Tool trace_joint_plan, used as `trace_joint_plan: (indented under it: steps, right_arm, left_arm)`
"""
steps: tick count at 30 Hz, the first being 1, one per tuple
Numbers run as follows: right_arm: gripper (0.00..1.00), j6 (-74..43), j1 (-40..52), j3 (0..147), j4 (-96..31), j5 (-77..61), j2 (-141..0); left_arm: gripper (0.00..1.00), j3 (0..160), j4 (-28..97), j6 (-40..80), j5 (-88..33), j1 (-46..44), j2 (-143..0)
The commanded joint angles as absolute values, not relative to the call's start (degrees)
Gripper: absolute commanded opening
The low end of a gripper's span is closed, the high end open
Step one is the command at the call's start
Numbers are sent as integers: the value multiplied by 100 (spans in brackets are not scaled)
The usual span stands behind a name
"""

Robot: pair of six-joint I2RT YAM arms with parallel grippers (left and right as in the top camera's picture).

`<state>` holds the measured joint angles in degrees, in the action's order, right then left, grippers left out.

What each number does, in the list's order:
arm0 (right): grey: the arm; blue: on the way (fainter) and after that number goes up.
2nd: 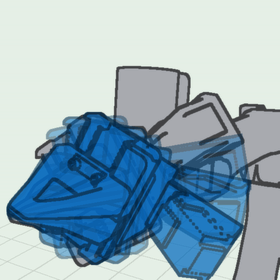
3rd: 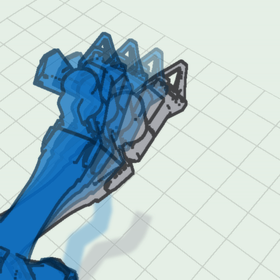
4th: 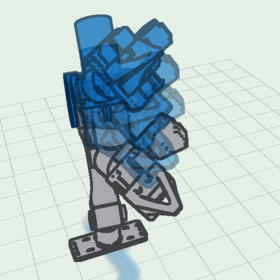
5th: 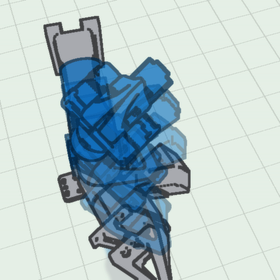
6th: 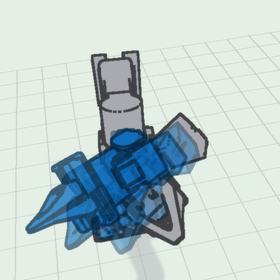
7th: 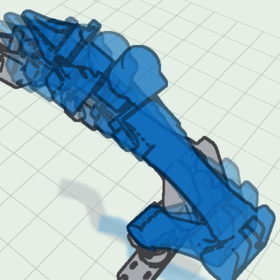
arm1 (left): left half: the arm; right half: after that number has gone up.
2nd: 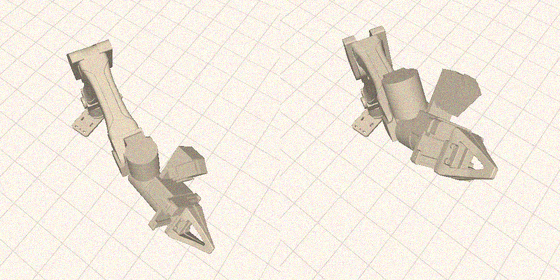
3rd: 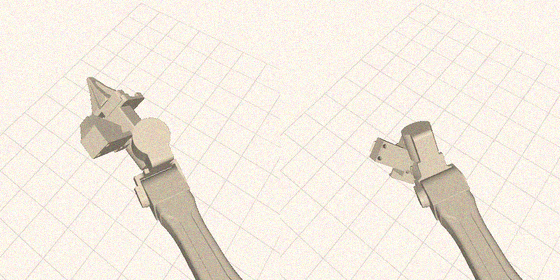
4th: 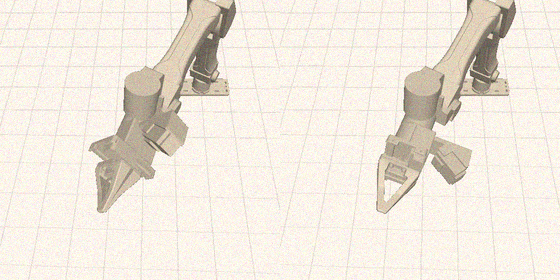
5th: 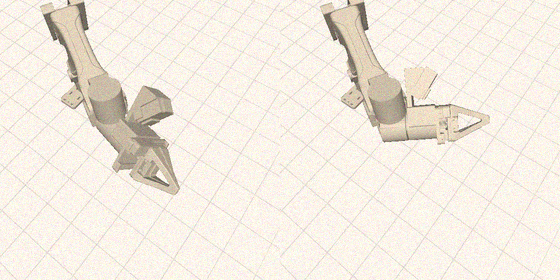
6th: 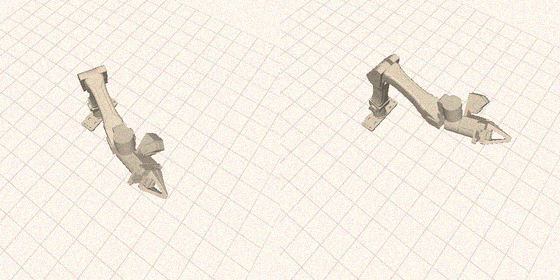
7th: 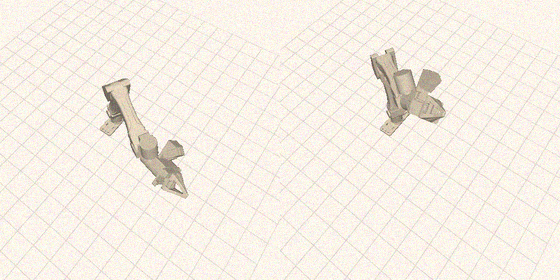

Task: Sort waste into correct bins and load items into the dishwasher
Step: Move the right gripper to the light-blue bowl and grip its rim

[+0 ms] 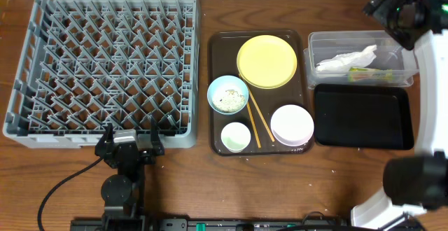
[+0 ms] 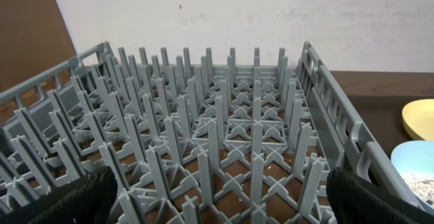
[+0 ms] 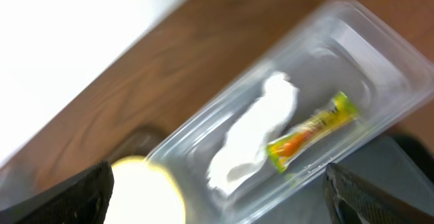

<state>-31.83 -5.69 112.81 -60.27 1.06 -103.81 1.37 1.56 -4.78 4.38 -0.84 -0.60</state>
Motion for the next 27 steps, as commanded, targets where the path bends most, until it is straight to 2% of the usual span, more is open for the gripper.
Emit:
trace_joint_plan:
  steps: [1, 5, 10, 27]
  right_arm:
    - [94, -1682, -117, 11327, -6272, -875, -10055]
    - [87, -1404, 464, 11316, -6921, -884, -10066]
    - [84, -1232, 1253, 11218, -7400, -860, -10326]
    - [80, -1577, 2388, 11163, -6775, -843, -11380]
  left_arm:
    - [99, 23, 381, -534, 469, -56, -34]
    - [99, 23, 381, -534, 469, -56, -34]
    - [99, 23, 381, -534, 469, -56, -34]
    - [99, 23, 381, -534, 467, -56, -34]
